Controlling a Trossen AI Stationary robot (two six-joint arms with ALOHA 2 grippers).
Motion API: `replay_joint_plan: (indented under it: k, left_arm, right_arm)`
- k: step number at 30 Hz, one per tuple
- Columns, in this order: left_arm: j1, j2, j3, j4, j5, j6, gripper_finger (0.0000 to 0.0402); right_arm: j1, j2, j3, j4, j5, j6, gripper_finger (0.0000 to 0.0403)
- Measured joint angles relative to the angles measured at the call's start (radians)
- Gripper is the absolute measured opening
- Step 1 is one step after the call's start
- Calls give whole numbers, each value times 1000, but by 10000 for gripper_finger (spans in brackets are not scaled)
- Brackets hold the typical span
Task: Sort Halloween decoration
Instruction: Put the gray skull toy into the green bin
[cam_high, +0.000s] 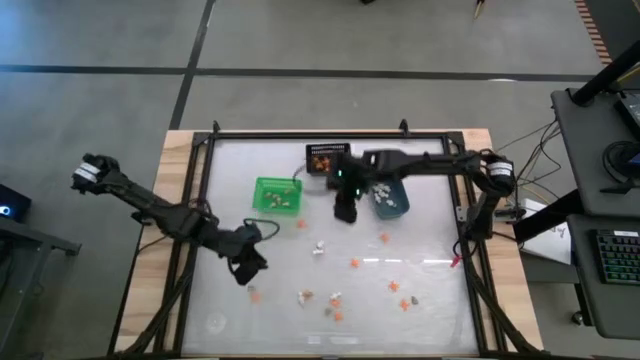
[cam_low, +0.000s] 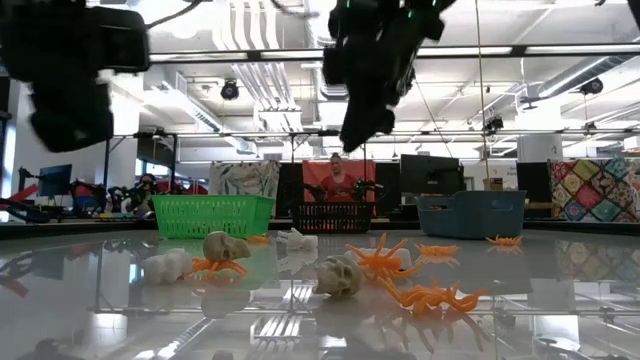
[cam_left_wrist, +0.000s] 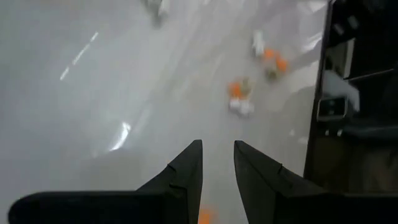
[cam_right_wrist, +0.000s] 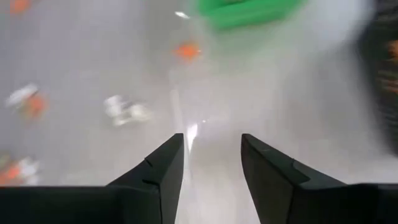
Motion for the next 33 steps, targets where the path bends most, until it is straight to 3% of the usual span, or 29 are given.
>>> replay_joint_plan:
  k: [7, 12, 17, 25, 33]
  left_arm:
    - [-152, 110, 46, -37, 3, -27, 75]
    - [-205, 239, 199, -216, -5, 13, 75]
    - [-239, 377, 358, -366, -70, 157, 75]
    - [-266, 542, 454, -474, -74, 220, 75]
    - [-273, 575, 451, -509, -75, 169, 75]
  right_arm:
    - [206, -65, -64, 0, 0, -3, 138]
    - [337, -124, -161, 40, 0, 38, 133]
    - [428, -163, -271, 196, 1, 78, 133]
    - [467, -231, -408, 387, 2, 162, 133]
    - [464, -259, -438, 438, 28, 124, 135]
